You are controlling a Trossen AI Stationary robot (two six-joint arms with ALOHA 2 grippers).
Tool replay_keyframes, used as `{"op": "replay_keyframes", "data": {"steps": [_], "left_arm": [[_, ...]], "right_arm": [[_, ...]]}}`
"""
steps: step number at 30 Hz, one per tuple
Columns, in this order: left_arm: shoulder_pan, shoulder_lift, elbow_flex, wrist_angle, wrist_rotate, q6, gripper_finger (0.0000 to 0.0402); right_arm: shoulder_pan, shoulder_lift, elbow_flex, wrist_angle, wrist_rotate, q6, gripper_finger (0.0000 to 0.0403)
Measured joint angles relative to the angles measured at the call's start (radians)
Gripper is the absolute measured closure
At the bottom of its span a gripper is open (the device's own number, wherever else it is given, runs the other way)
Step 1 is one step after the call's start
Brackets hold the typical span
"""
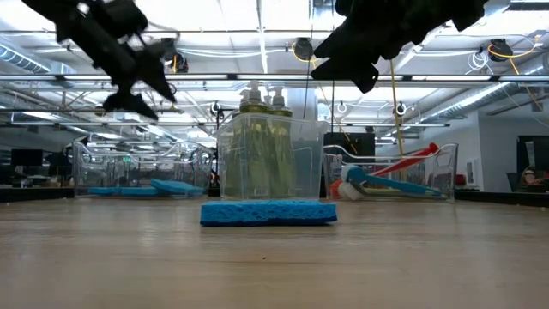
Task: Pick & Place Kitchen Sink Supplies
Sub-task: Put the sponge into the left transparent bin
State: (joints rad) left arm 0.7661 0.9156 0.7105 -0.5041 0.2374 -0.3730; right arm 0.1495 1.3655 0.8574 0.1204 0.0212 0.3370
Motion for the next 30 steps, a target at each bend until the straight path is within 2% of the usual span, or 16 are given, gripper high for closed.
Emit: {"op": "replay_keyframes", "data": {"steps": [6, 12, 15, 20, 27, 30], "left_arm": [[-0.146, -0.213, 0.0, 0.01, -0.012, -0.031, 0.01], [-0.279, -0.338, 0.0, 0.014, -0.074, -0.048, 0.011], [-0.335, -0.362, 0.0, 0.014, -0.101, -0.049, 0.0112], [-0.414, -0.36, 0.0, 0.013, -0.117, -0.055, 0.0112], [-0.495, -0.339, 0.0, 0.004, -0.124, -0.076, 0.0112], [-0.516, -0.34, 0.0, -0.001, -0.149, -0.078, 0.0112]], "right_arm": [[0.015, 0.008, 0.035, -0.057, -0.025, -0.035, 0.0238], [0.025, 0.067, 0.183, -0.243, -0.024, -0.123, 0.0238], [0.03, 0.127, 0.262, -0.369, -0.028, -0.149, 0.0238], [0.038, 0.25, 0.381, -0.478, -0.052, -0.19, 0.0238], [0.035, 0.367, 0.403, -0.494, -0.053, -0.195, 0.0238], [0.037, 0.405, 0.403, -0.49, -0.086, -0.197, 0.0238]]}}
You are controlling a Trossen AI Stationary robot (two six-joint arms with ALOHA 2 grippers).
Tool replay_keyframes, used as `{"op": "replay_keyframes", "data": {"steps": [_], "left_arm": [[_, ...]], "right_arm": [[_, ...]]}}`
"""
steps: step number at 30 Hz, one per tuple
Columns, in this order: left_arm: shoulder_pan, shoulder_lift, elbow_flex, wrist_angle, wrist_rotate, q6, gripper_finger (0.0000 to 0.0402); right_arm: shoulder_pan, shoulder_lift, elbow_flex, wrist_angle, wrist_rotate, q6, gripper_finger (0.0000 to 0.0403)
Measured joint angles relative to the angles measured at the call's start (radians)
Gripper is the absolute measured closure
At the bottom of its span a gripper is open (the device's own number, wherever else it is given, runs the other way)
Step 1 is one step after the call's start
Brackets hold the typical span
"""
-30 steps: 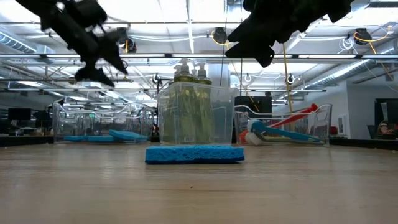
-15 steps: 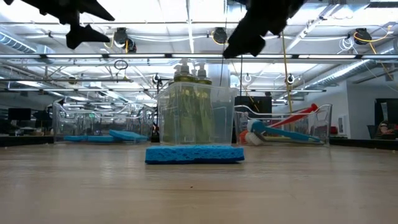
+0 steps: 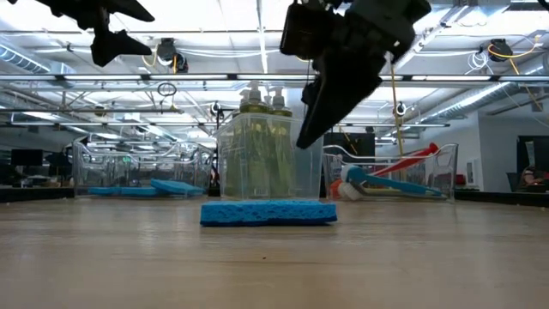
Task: Pick & Place Kitchen Sink Supplies
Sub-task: Put the sponge into the left transparent bin
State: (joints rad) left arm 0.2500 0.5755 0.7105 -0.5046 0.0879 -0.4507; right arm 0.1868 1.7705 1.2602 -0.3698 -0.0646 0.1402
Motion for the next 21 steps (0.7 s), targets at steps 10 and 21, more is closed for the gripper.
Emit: {"op": "replay_keyframes", "data": {"steps": [10, 21], "left_arm": [[-0.03, 0.0, 0.0, -0.031, -0.019, -0.004, 0.0112], [-0.031, 0.0, 0.0, -0.032, -0.038, -0.003, 0.0112]], "right_arm": [[-0.004, 0.083, -0.001, 0.045, -0.071, -0.018, 0.0238], [-0.01, 0.195, -0.001, 0.1, -0.068, -0.04, 0.0238]]}}
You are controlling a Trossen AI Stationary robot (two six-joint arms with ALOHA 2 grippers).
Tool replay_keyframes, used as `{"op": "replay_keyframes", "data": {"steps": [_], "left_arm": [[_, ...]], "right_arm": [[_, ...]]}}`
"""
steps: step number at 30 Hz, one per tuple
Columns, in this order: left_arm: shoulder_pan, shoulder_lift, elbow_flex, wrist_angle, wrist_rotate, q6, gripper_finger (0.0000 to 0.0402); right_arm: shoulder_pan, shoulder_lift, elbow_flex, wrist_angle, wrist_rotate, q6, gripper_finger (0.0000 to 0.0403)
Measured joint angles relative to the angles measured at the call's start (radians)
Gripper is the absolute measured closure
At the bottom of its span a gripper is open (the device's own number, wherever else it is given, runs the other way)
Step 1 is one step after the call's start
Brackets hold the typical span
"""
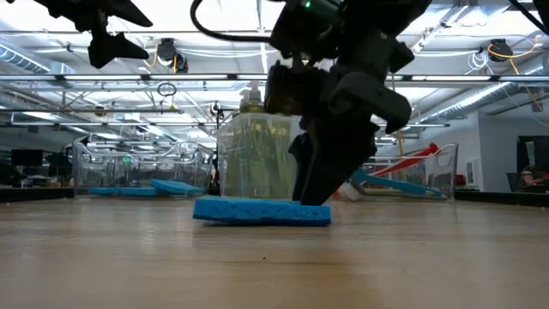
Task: Pick & Place Kitchen Sink Supplies
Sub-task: Put the sponge into the left transparent bin
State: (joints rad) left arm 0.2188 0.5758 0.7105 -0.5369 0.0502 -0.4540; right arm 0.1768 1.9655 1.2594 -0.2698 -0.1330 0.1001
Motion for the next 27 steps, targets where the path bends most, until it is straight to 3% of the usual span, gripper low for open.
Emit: {"op": "replay_keyframes", "data": {"steps": [6, 16, 27], "left_arm": [[-0.001, 0.0, 0.0, 0.0, 0.0, -0.004, 0.0112], [-0.001, 0.0, 0.0, -0.013, -0.001, -0.026, 0.0112], [-0.001, 0.0, 0.0, -0.013, 0.0, -0.028, 0.0112]], "right_arm": [[-0.001, 0.026, 0.004, 0.006, 0.002, 0.043, 0.0269], [-0.007, 0.011, 0.001, 0.005, -0.001, 0.087, 0.0393], [-0.02, -0.153, -0.002, 0.002, -0.001, 0.15, 0.0401]]}}
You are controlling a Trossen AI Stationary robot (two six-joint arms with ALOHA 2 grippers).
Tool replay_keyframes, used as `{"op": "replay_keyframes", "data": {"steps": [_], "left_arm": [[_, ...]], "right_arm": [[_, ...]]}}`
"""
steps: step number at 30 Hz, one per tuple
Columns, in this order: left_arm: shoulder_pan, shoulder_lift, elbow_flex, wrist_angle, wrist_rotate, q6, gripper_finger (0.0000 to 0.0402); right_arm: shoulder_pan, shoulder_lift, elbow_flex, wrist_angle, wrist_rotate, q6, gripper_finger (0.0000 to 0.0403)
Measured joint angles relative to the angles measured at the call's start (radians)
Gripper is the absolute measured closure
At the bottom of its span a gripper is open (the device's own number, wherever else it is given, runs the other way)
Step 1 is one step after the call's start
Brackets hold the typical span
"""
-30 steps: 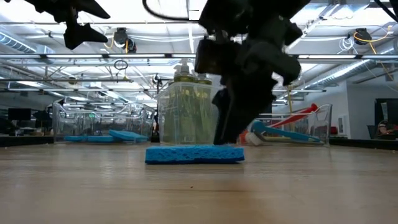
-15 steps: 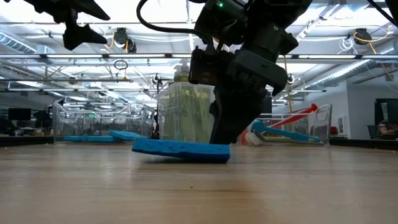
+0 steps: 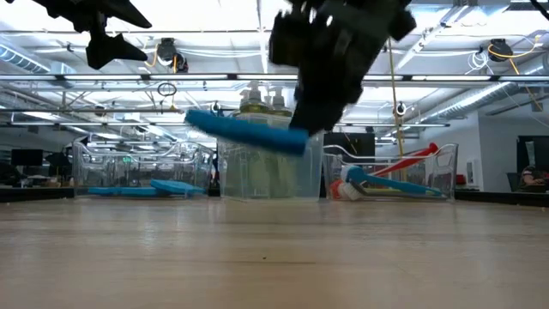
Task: Pick & Place Kitchen Sink Supplies
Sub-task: Put the sponge into the left transparent bin
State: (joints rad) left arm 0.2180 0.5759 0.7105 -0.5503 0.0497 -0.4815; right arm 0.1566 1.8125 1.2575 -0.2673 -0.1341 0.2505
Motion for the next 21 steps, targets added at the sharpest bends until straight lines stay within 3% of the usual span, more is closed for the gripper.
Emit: {"op": "replay_keyframes", "data": {"steps": [3, 6, 11, 15, 21], "left_arm": [[0.0, 0.0, 0.0, 0.0, 0.0, -0.004, 0.0112], [-0.001, 0.0, 0.0, 0.0, 0.0, -0.013, 0.0112], [-0.026, 0.007, 0.0, 0.032, 0.0, -0.022, 0.0112], [-0.065, 0.041, 0.0, 0.147, 0.0, -0.016, 0.0112], [-0.131, 0.159, 0.0, 0.432, -0.048, 0.059, 0.0112]], "right_arm": [[-0.004, -0.071, 0.0, 0.029, 0.012, 0.025, 0.0402], [-0.004, -0.155, 0.0, 0.043, 0.103, 0.047, 0.0402], [-0.004, -0.271, 0.0, 0.125, 0.399, 0.004, 0.0402], [-0.005, -0.31, 0.001, 0.244, 0.642, -0.083, 0.0402], [-0.005, -0.313, 0.001, 0.474, 0.845, -0.235, 0.0403]]}}
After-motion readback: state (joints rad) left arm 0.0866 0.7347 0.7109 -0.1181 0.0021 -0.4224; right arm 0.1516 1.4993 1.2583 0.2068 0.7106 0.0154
